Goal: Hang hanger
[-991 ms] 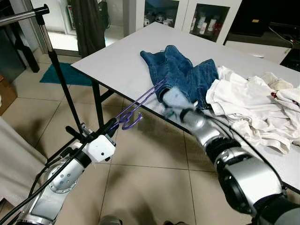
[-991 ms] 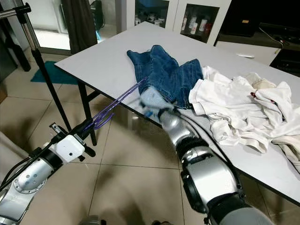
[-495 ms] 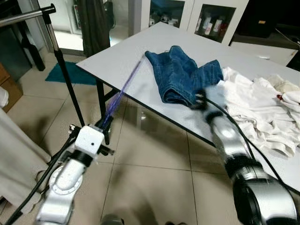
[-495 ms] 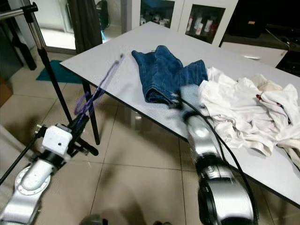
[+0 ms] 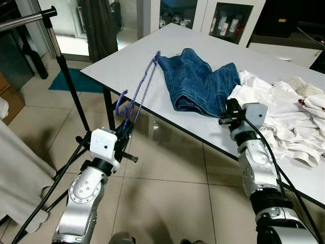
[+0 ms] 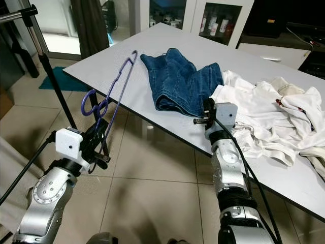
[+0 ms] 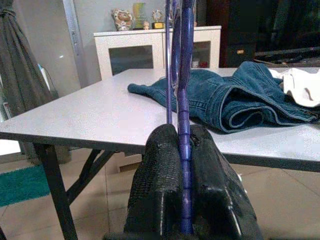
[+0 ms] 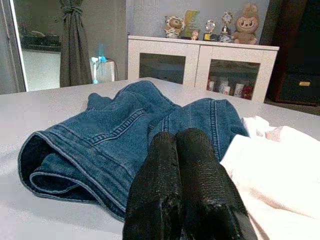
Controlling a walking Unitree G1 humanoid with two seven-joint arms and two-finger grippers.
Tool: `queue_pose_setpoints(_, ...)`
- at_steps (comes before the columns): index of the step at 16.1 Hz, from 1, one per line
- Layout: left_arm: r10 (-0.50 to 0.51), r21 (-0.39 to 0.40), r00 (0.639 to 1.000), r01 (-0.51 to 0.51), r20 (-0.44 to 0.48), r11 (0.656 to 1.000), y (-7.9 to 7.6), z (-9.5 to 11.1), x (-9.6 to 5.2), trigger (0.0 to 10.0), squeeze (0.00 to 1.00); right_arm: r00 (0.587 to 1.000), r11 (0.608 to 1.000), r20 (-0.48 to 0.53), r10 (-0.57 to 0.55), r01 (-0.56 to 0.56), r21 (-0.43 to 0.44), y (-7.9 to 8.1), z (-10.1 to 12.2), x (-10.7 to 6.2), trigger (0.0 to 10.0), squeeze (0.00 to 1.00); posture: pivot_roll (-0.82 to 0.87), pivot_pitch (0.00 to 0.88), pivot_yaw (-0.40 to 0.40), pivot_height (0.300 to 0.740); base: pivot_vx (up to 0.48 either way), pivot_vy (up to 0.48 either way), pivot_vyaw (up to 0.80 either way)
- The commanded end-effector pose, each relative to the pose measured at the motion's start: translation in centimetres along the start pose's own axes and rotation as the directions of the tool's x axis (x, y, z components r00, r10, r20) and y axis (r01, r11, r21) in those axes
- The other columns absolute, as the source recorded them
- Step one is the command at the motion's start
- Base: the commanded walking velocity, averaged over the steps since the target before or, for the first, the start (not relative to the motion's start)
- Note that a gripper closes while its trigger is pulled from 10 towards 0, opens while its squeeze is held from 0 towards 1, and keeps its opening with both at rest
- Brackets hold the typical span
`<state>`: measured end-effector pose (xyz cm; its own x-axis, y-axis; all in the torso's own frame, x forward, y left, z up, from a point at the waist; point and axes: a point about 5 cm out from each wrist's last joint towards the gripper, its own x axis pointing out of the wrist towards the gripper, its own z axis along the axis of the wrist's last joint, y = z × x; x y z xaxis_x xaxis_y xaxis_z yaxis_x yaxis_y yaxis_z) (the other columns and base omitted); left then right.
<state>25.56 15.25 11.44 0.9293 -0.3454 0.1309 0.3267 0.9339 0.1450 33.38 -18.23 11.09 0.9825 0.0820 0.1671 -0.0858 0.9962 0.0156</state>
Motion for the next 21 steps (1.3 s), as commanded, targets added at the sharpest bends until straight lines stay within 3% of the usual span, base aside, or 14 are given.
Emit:
queue_pose_setpoints(1, -0.004, -0.001, 1.000, 0.004, 0.005, 1.000, -0.07, 0.23, 0.36, 10.0, 0.00, 1.000, 1.000, 0.008, 0.006, -0.006, -0.008, -0.25, 0.41, 0.13, 10.0, 0.00, 0.26, 0.033, -0.030, 0.740, 0.266, 0.000, 0.00)
queue_pose_setpoints(8, 0.014, 0.006, 1.000, -0.014, 0.008, 1.000, 0.00, 0.22, 0.41, 10.0, 0.00, 0.998, 0.998, 0.006, 0.058, -0.058, -0.025, 0.57, 0.77, 0.43, 10.0, 0.00, 0.27, 0.026, -0.038, 0.740, 0.363, 0.000, 0.00)
queue_pose_setpoints(21, 0.021, 0.012, 1.000, -0.021, 0.010, 1.000, -0.08, 0.16, 0.47, 10.0, 0.00, 0.998, 0.997, -0.003, 0.067, -0.067, -0.036, 0.44, 0.91, 0.53, 10.0, 0.00, 0.27, 0.028, -0.043, 0.740, 0.391, 0.000, 0.00)
